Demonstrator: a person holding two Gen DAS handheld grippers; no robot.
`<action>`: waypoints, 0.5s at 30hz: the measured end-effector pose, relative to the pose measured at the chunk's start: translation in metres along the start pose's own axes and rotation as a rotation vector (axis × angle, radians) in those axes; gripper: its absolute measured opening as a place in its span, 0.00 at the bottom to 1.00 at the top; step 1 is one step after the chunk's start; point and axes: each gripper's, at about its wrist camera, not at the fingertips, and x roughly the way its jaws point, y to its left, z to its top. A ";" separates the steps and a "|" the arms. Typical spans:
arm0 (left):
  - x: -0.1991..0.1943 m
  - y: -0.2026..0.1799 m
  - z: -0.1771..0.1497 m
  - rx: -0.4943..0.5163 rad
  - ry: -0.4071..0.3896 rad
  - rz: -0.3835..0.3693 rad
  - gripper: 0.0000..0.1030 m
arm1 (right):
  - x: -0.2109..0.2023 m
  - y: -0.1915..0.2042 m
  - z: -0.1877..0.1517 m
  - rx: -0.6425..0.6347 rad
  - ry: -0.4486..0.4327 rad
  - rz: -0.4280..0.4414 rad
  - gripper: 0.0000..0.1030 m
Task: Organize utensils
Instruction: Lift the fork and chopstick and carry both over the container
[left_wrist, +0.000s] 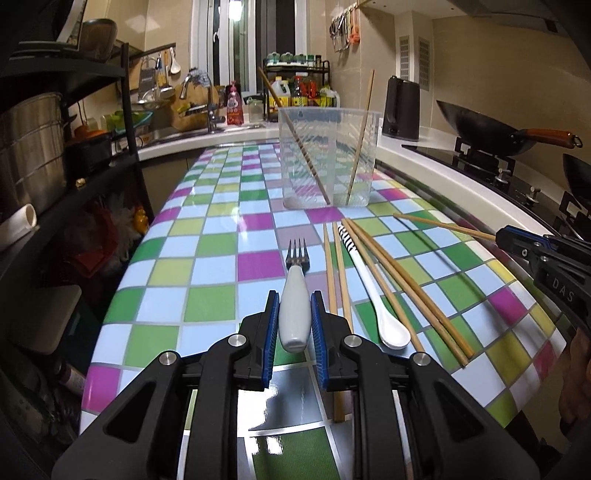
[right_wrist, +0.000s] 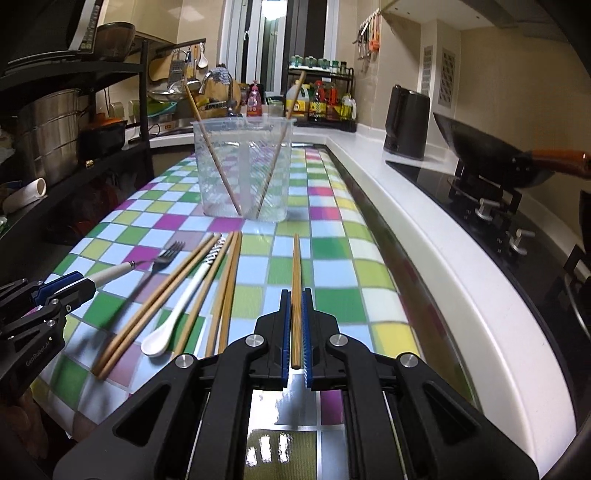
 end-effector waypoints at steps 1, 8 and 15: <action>-0.002 -0.001 0.001 0.003 -0.008 0.001 0.17 | -0.002 0.001 0.001 -0.005 -0.005 0.000 0.06; -0.015 -0.004 0.006 0.032 -0.079 0.007 0.17 | -0.014 0.003 0.012 -0.029 -0.046 -0.008 0.05; -0.026 -0.003 0.021 0.041 -0.141 0.015 0.17 | -0.033 -0.004 0.036 -0.029 -0.112 -0.014 0.05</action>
